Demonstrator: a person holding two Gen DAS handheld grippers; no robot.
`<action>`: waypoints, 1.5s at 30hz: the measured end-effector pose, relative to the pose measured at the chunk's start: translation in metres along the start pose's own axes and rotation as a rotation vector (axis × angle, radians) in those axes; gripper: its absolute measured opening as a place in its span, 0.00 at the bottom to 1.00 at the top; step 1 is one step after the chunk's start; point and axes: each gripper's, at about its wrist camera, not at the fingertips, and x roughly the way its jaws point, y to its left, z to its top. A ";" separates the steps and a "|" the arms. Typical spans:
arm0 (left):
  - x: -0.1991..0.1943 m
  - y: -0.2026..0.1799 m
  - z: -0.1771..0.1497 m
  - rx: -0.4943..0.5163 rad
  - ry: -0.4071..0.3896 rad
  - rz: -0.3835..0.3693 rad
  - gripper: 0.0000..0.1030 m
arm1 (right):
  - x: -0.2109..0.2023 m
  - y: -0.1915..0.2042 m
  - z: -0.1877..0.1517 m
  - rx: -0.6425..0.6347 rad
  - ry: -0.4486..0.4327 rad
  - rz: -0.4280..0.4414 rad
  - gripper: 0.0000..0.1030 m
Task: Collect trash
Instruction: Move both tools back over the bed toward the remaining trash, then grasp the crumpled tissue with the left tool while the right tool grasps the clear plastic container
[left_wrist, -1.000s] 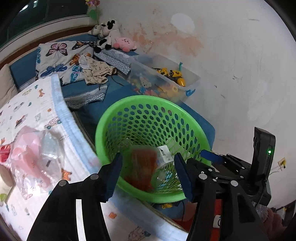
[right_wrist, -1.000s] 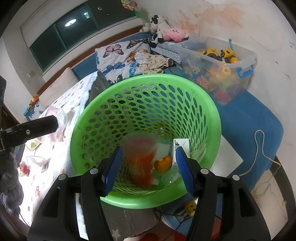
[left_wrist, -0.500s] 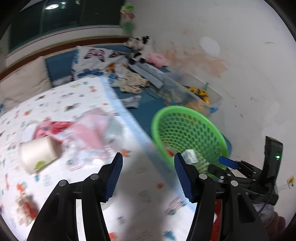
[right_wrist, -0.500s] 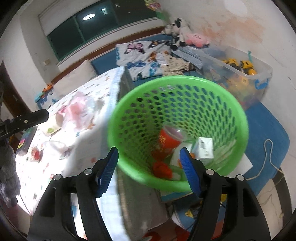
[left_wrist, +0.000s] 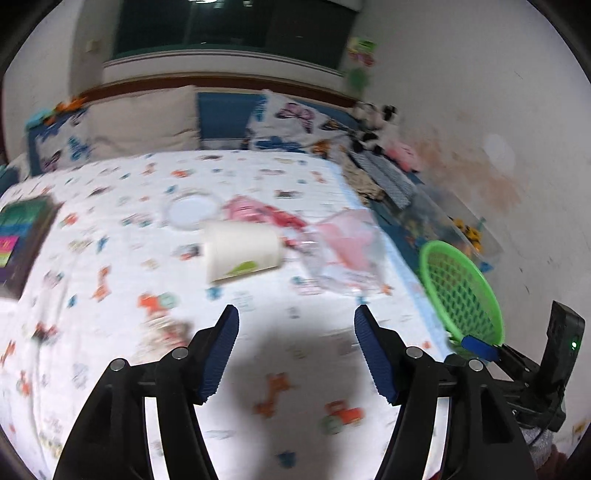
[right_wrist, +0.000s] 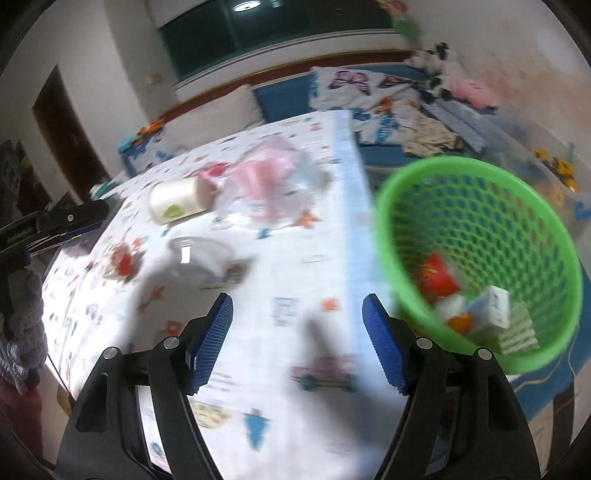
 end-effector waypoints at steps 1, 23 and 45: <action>-0.003 0.009 -0.002 -0.017 -0.004 0.016 0.62 | 0.004 0.008 0.002 -0.014 0.004 0.011 0.71; 0.005 0.100 -0.028 -0.157 0.035 0.118 0.76 | 0.083 0.064 0.018 -0.053 0.101 0.054 0.71; 0.055 0.095 -0.026 -0.112 0.123 0.136 0.53 | 0.074 0.066 0.021 -0.058 0.081 0.077 0.54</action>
